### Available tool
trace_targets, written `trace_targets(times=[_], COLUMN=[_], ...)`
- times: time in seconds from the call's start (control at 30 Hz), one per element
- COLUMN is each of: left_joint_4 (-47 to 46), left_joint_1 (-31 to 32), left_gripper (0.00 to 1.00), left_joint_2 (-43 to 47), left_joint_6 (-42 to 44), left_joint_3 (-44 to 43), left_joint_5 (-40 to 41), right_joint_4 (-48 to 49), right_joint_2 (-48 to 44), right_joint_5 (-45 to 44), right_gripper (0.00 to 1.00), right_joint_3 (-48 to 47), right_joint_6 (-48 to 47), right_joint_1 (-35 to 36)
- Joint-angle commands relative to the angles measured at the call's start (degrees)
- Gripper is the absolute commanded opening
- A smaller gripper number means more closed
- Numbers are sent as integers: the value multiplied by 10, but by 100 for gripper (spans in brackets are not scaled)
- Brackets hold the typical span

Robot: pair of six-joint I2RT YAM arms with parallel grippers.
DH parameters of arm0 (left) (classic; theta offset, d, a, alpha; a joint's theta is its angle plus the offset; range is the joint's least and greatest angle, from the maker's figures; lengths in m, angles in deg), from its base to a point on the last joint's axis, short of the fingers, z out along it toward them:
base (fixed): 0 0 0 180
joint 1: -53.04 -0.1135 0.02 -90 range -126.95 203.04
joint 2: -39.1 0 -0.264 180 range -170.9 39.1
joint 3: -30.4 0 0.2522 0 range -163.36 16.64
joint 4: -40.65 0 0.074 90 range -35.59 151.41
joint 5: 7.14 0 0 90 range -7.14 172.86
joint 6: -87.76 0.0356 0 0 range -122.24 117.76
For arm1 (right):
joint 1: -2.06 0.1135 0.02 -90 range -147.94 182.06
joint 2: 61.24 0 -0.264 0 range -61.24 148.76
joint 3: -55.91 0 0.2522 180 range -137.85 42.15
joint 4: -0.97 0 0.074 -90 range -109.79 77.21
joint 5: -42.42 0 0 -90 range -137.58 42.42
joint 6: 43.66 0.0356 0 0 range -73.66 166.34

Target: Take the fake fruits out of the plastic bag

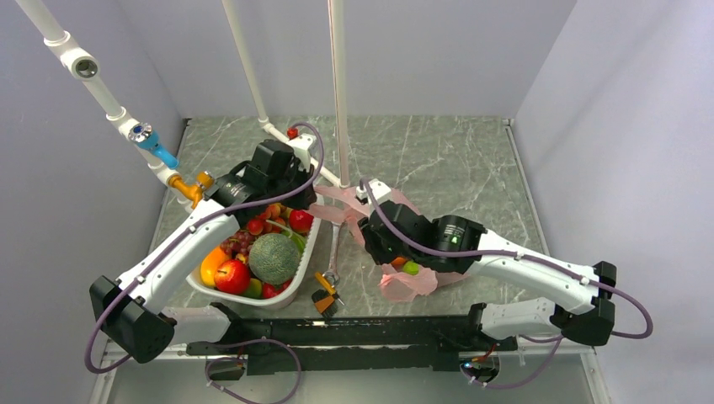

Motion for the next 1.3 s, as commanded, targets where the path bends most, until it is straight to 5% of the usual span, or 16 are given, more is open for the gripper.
trace_targets(times=[0.0,0.27,0.63,0.83,1.03,1.27], left_joint_4=[-3,20,38,36,47,63], left_joint_1=[-2,-2,-28,-42,-44,-45], left_gripper=[0,0,0,0,0,66], left_joint_2=[1,-18,-75,-76,-59,5], left_joint_6=[9,44,93,98,100,86], left_joint_3=[-29,-75,-132,-120,-108,-88], left_joint_5=[2,44,106,90,82,23], right_joint_4=[-11,-101,8,70,48,42], right_joint_2=[8,89,158,206,153,-16], right_joint_5=[-117,-242,-131,-124,-142,-161], right_gripper=[28,18,17,17,40,74], right_joint_3=[13,55,159,194,157,192], right_joint_6=[-37,41,130,159,161,193], right_joint_1=[17,80,250,262,262,262])
